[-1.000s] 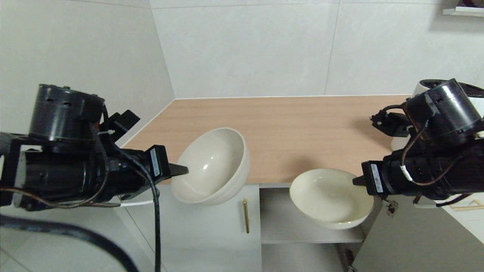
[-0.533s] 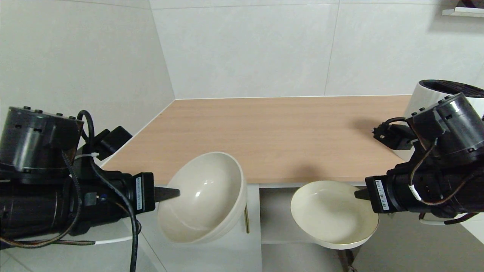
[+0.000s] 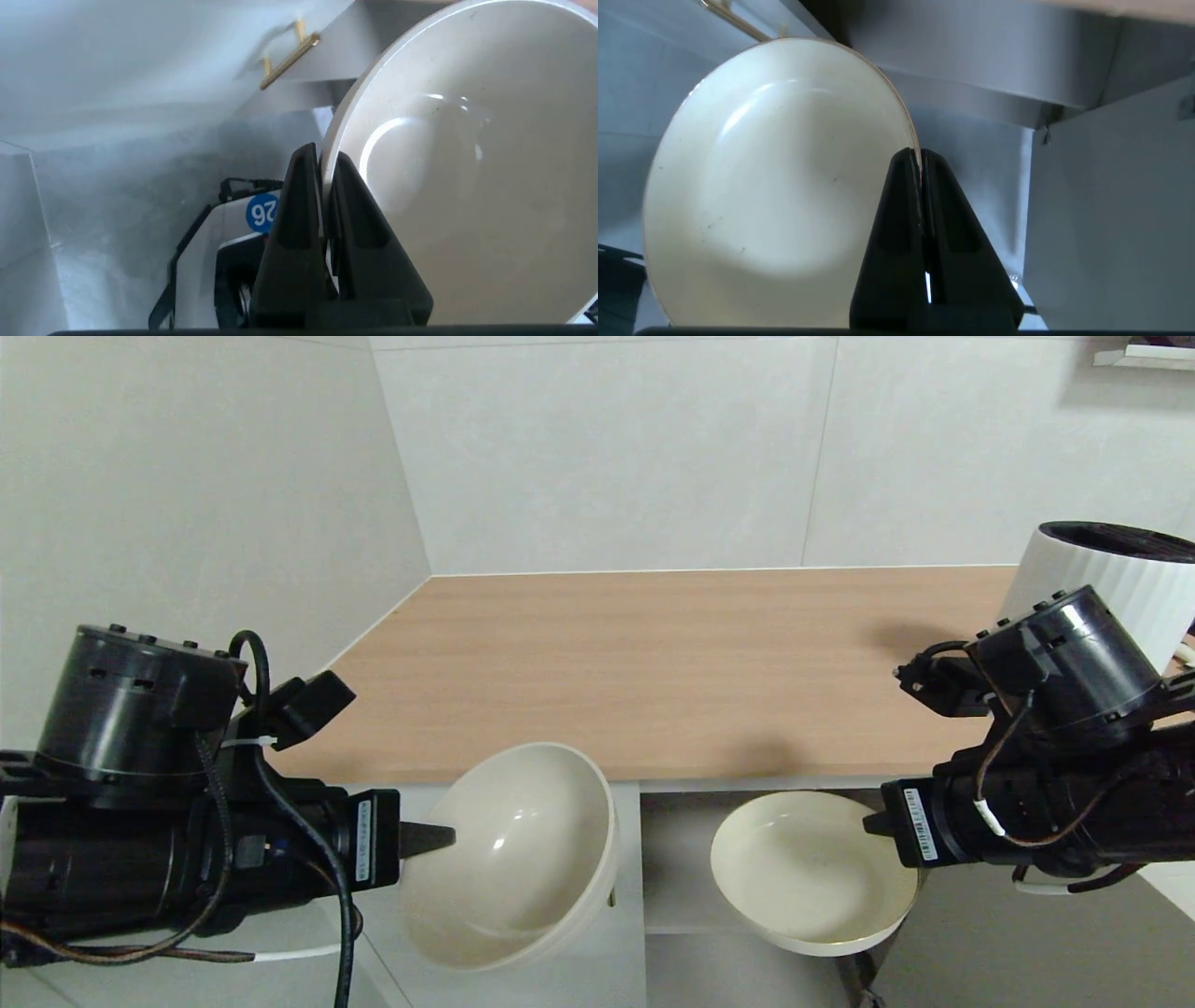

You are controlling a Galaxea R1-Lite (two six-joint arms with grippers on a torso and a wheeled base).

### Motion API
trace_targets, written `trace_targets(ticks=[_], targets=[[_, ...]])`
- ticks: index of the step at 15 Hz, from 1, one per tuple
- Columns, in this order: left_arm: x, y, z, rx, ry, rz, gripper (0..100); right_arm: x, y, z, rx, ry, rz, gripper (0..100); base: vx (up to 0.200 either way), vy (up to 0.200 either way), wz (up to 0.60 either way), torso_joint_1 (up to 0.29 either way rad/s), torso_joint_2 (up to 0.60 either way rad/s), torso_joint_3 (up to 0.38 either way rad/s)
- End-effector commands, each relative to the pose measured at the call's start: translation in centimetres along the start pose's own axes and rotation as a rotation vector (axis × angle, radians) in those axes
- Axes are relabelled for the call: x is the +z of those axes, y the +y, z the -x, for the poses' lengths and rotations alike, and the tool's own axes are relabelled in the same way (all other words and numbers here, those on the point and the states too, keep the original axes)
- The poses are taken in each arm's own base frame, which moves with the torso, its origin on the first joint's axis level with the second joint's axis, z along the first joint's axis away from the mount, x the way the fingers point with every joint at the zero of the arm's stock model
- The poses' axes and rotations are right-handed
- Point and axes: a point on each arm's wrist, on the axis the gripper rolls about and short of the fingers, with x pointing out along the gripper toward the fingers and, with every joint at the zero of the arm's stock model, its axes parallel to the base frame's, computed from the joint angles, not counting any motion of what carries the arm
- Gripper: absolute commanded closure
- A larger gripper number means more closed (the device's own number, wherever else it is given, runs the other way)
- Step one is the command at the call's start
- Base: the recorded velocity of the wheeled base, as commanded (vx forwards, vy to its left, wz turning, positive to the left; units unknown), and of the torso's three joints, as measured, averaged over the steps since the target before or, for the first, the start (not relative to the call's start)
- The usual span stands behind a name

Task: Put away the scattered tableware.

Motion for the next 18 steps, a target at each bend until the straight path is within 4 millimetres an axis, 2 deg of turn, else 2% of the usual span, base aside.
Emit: trace_targets(ticks=[1,7,14,18], targets=[[-0.1,0.0,-0.4,0.004,0.013,0.0,100,-0.1,0.0,-0.3,-0.005,0.012,0.002,100,0.0,0.0,0.0,-0.154,0.41,0.237],[-0.1,0.0,-0.4,0.004,0.015,0.0,100,-0.3,0.1,-1.2,-0.014,0.034,0.019,100,0.0,0.0,0.0,-0.176,0.46,0.285],[-0.3,-0.2,-1.0,0.002,0.04,-0.005,100,-0.2,0.1,-1.3,-0.013,0.028,0.018,100,0.0,0.0,0.0,-0.136,0.45,0.314],[-0.4,-0.2,-1.3,0.005,0.049,-0.007,100,-0.2,0.3,-2.3,-0.02,0.045,0.021,100,0.0,0.0,0.0,-0.03,0.15,0.106]])
